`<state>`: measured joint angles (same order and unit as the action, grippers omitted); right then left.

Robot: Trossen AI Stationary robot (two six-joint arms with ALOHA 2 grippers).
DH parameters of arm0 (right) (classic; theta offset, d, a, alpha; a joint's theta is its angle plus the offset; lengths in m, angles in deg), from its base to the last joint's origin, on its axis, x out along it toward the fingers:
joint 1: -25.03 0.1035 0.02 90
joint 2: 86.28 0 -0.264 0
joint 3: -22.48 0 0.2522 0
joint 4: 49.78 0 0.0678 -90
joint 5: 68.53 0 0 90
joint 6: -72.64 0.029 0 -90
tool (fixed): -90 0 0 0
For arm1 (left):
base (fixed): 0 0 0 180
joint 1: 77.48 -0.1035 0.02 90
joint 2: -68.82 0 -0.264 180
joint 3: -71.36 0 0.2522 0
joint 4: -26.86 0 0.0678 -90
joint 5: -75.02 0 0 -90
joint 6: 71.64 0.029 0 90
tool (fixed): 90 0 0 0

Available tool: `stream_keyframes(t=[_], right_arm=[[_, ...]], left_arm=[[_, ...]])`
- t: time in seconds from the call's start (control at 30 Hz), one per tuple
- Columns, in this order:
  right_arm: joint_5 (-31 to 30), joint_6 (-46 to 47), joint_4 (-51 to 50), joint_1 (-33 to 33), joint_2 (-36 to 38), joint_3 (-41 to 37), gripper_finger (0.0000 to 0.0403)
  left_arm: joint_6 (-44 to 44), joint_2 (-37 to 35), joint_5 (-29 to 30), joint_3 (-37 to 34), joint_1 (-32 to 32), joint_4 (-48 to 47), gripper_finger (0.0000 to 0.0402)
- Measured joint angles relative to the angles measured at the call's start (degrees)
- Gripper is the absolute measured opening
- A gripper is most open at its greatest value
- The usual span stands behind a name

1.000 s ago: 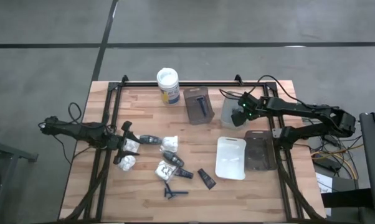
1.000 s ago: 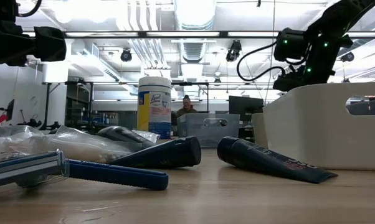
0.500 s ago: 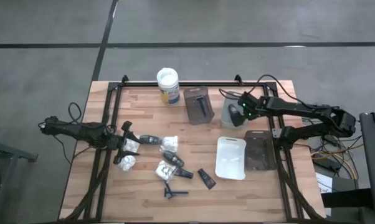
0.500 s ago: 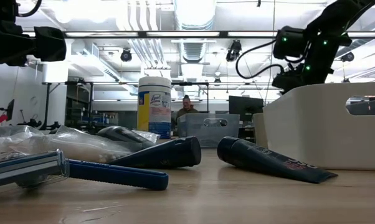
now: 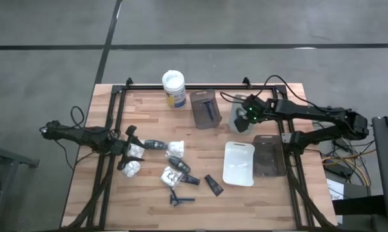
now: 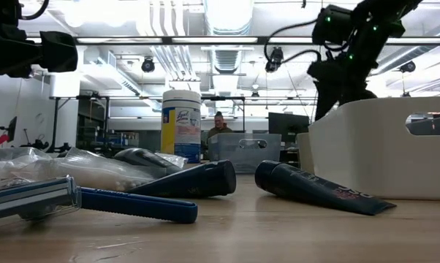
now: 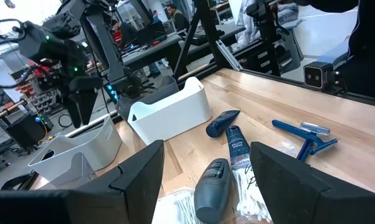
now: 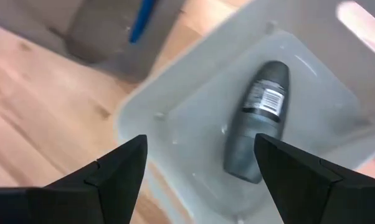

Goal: Pick & Place Travel size toiletries
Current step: Put the gray deodorant into the gray bin

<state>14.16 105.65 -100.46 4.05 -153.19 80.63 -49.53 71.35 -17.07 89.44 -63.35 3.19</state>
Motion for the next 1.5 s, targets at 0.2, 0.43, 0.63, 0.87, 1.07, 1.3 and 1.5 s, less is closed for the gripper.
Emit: stream_keyframes(t=[0.2,0.43,0.63,0.87,1.07,1.3,1.5], right_arm=[[-0.2,0.2,-0.2,3.8,0.0,2.7,0.0272],[-0.2,1.0,-0.2,8.7,-0.1,5.7,0.0249],[-0.3,1.1,-0.2,13.0,-3.5,9.9,0.0237],[-0.3,-0.7,-0.1,17.7,-12.5,18.0,0.0227],[-0.3,-3.8,1.5,22.7,-21.7,25.3,0.0223],[-0.3,-6.8,10.7,28.8,-30.5,29.3,0.0236],[-0.2,-7.5,18.5,31.5,-36.7,30.4,0.0250]], left_arm=[[0.0,0.0,0.0,0.0,0.0,0.0,0.0243],[0.0,0.0,0.0,0.0,0.0,0.0,0.0243],[0.0,0.0,0.0,0.0,0.0,0.0,0.0243],[0.0,0.0,0.0,0.0,0.0,0.0,0.0243],[0.0,0.0,0.0,0.0,0.0,0.0,0.0243],[0.0,0.0,0.0,0.0,0.0,0.0,0.0243],[0.0,0.0,0.0,0.0,0.0,0.0,0.0243]])
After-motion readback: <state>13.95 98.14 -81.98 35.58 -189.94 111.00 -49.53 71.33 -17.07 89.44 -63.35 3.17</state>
